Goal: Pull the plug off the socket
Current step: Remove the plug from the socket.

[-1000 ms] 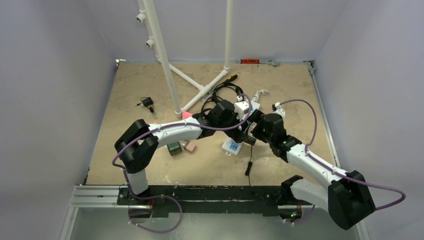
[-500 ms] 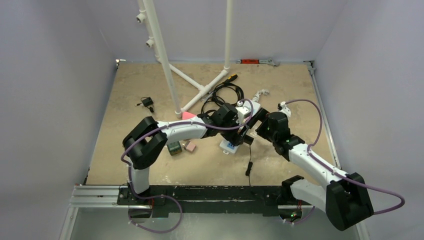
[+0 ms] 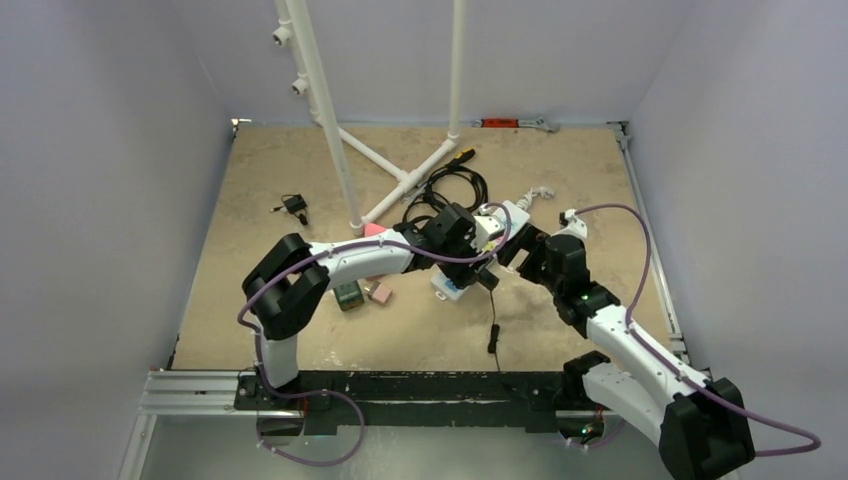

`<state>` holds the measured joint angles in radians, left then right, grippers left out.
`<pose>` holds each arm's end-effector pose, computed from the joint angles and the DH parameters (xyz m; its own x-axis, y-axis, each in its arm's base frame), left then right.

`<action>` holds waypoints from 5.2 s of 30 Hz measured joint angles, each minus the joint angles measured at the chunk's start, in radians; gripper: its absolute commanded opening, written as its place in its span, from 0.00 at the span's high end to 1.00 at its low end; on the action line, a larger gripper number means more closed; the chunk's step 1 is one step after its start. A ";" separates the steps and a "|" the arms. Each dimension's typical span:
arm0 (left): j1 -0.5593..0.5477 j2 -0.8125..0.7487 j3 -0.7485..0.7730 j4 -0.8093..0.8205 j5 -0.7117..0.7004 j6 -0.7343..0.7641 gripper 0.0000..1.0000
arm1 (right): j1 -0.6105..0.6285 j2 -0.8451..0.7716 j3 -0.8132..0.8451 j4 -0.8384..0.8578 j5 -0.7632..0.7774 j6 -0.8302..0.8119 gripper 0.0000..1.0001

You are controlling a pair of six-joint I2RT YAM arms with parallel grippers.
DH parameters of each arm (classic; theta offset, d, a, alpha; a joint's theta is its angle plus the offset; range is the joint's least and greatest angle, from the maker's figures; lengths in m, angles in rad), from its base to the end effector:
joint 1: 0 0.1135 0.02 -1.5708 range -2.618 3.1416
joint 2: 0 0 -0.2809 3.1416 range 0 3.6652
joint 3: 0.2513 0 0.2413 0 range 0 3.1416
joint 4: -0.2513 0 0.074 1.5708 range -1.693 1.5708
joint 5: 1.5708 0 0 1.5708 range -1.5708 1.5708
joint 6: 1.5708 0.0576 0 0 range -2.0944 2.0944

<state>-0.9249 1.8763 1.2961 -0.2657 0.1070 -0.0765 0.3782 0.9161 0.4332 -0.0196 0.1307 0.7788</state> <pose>0.2478 -0.3390 0.2052 -0.5132 0.5546 -0.6550 0.7997 0.5860 -0.1304 0.1874 0.0664 0.2178 -0.5012 0.5503 -0.6679 0.1294 0.8107 0.5709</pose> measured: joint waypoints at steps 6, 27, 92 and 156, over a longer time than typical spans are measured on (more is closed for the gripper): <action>0.014 -0.042 -0.012 -0.096 0.028 0.145 0.94 | 0.000 -0.064 -0.047 0.011 -0.059 -0.057 0.11; 0.210 -0.111 -0.053 -0.284 0.337 0.280 0.97 | 0.406 -0.094 -0.142 0.217 -0.135 -0.174 0.32; 0.240 -0.075 -0.008 -0.328 0.410 0.284 1.00 | 0.599 0.223 -0.010 0.313 0.195 -0.372 0.86; 0.226 -0.089 -0.010 -0.335 0.331 0.219 1.00 | 0.776 0.317 0.065 0.240 0.522 -0.298 1.00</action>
<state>-0.6987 1.7874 1.2865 -0.6003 0.4381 0.1421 1.1538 1.2331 0.4980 0.2203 0.6525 0.4812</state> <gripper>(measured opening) 0.591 0.333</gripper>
